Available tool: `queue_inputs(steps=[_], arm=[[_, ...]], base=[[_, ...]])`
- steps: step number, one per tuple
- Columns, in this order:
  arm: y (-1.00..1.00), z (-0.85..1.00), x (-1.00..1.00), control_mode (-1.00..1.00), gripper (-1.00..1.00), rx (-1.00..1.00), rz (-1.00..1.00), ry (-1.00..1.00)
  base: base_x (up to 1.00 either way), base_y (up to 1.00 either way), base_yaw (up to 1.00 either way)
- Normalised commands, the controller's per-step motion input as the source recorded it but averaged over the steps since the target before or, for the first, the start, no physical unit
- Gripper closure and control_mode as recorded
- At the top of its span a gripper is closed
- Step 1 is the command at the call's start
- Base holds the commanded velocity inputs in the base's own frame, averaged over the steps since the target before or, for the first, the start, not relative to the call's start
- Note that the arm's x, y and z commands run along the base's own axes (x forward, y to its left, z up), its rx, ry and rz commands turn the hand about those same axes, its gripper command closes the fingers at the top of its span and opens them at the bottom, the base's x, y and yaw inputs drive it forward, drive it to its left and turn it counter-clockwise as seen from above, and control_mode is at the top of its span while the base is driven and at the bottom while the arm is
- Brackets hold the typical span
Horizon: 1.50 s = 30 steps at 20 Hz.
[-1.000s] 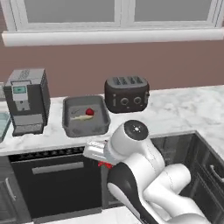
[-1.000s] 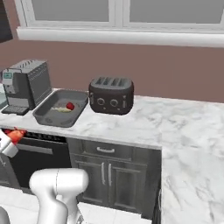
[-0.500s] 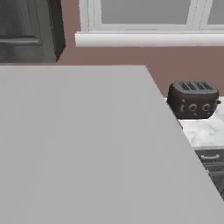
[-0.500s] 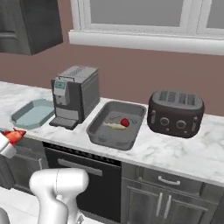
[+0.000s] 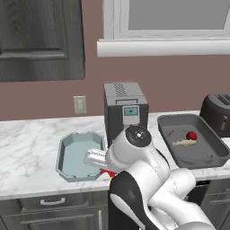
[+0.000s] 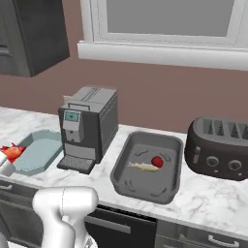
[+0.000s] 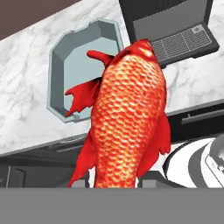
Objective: Place one tomato and one fish in each tupperware on the nearby counter, to pack two identical lunches.
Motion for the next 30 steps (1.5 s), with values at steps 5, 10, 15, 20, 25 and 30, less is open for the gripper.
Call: queue_inputs(steps=[5,10,15,20,25,30], arm=[[0.1,-0.05,0.4,-1.0,1.0,-0.03,-0.13,0.0],[0.49,-0.04,1.0,-1.0,1.0,-0.04,-0.24,0.0],[0.58,0.0,1.0,-1.0,1.0,0.02,-0.1,0.03],[0.4,-0.4,0.77,-1.0,1.0,0.05,0.13,0.08],[0.2,-1.0,0.68,-1.0,1.0,0.01,0.16,0.14],[0.16,-0.95,0.9,-1.0,1.0,-0.01,0.12,0.05]], base=[[0.6,0.37,-0.18],[0.0,0.0,0.0],[0.0,0.0,0.0],[0.0,0.0,0.0],[0.0,0.0,0.0],[0.0,0.0,0.0]])
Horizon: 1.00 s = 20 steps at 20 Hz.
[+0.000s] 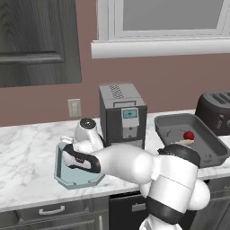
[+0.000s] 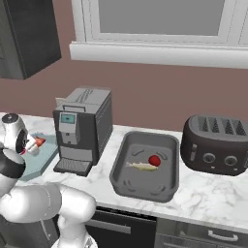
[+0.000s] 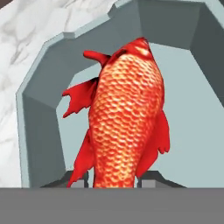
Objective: Place one tomato and one fish in each tupperware on the nearby counter, to pack two identical lunches.
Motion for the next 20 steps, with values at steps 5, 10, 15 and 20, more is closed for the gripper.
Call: queue_inputs(steps=[5,10,15,20], arm=[[0.22,-0.46,0.78,-1.0,-1.0,-0.07,0.01,0.03],[0.09,0.14,-0.03,-1.0,-1.0,-0.06,0.0,-0.07],[0.18,0.59,-0.04,-1.0,-1.0,-0.11,0.0,-0.12],[0.13,0.8,-0.28,-1.0,-1.0,-0.05,-0.04,-0.07]], base=[[0.0,0.0,0.0],[0.0,0.0,0.0],[0.0,0.0,0.0],[0.0,0.0,0.0]])
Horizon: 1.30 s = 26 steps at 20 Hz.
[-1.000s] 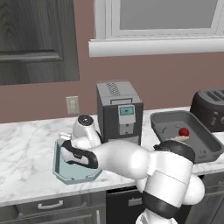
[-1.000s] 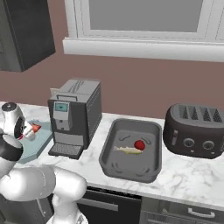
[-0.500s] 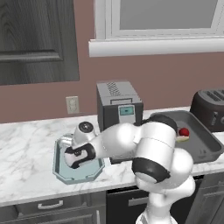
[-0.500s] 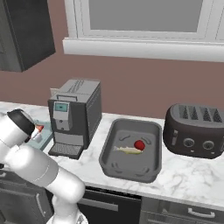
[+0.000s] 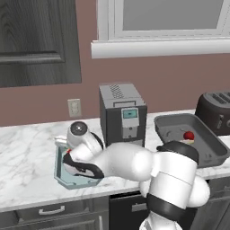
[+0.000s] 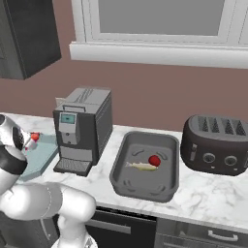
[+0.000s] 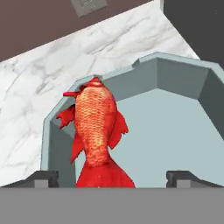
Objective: Place one tomato and one fish in each tupperware on the nearby counter, to pack two identical lunches.
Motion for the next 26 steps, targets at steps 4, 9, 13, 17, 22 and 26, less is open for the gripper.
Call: queue_inputs(steps=[4,9,13,17,22,26], arm=[[0.01,0.12,0.0,-1.0,-1.0,-0.02,-0.01,0.02],[-0.02,0.77,-0.56,-1.0,-1.0,0.11,-0.07,0.0],[-0.22,1.0,-1.0,-1.0,-1.0,0.18,-0.1,0.0],[-0.69,0.68,-1.0,-1.0,-1.0,0.07,-0.02,0.0],[-0.86,0.25,-1.0,-1.0,-1.0,0.0,0.0,0.0],[-0.78,-0.04,-1.0,-1.0,-1.0,0.0,0.03,0.0]], base=[[0.0,0.0,0.0],[0.0,0.0,0.0],[0.0,0.0,0.0],[0.0,0.0,0.0],[0.0,0.0,0.0],[0.0,0.0,0.0]])
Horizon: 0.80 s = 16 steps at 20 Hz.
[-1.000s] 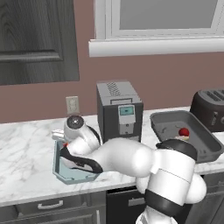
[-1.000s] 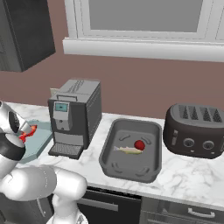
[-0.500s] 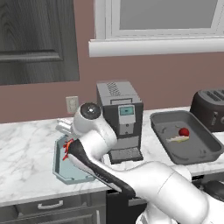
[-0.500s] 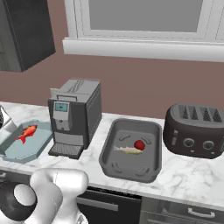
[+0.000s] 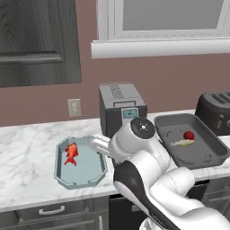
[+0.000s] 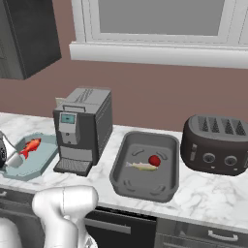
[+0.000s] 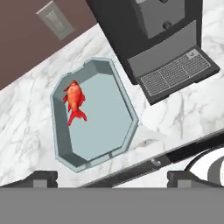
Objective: Place one tomato and one fish in each tupperware on the nearby counter, to pack two identical lunches.
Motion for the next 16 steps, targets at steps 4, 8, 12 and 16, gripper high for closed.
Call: queue_inputs(steps=[4,8,12,16], arm=[[0.0,0.0,0.0,1.0,-1.0,0.0,0.0,0.0],[0.0,0.0,0.0,1.0,-1.0,0.0,0.0,0.0],[0.0,0.0,0.0,1.0,-1.0,0.0,0.0,0.0],[0.0,0.0,0.0,1.0,-1.0,0.0,0.0,0.0]], base=[[-1.0,-0.55,0.18],[-1.0,-0.86,0.09],[-1.0,-1.0,-0.09],[-1.0,-1.0,-0.21]])
